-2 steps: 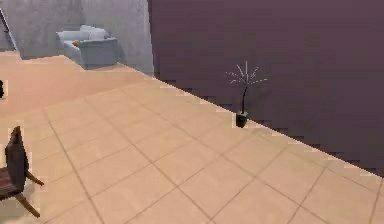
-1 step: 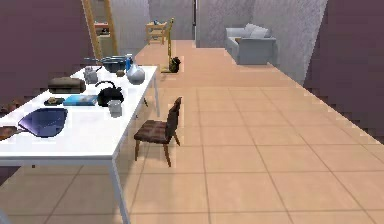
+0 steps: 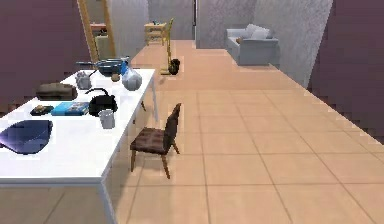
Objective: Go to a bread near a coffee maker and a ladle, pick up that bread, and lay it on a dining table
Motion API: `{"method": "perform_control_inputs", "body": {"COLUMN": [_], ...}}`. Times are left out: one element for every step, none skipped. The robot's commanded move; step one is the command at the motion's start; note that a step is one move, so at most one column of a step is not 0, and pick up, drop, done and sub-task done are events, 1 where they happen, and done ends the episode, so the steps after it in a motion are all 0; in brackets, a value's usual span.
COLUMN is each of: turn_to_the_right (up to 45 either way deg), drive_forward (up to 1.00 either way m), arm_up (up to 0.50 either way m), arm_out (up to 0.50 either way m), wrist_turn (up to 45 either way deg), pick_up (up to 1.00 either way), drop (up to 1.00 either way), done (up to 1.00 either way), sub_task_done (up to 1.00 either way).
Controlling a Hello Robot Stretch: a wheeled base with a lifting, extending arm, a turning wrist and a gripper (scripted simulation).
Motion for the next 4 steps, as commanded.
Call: {"method": "perform_control_inputs", "body": {"turn_to_the_right": [45.0,45.0,45.0,21.0], "drive_forward": [0.0,0.0,0.0,0.0], "arm_up": [0.0,0.0,0.0,0.0], "arm_out": [0.0,0.0,0.0,0.0], "wrist_turn": [0.0,0.0,0.0,0.0], "pick_up": [0.0,0.0,0.0,0.0], "drop": [0.0,0.0,0.0,0.0], "done": [0.0,0.0,0.0,0.0], "sub_task_done": [0.0,0.0,0.0,0.0]}}
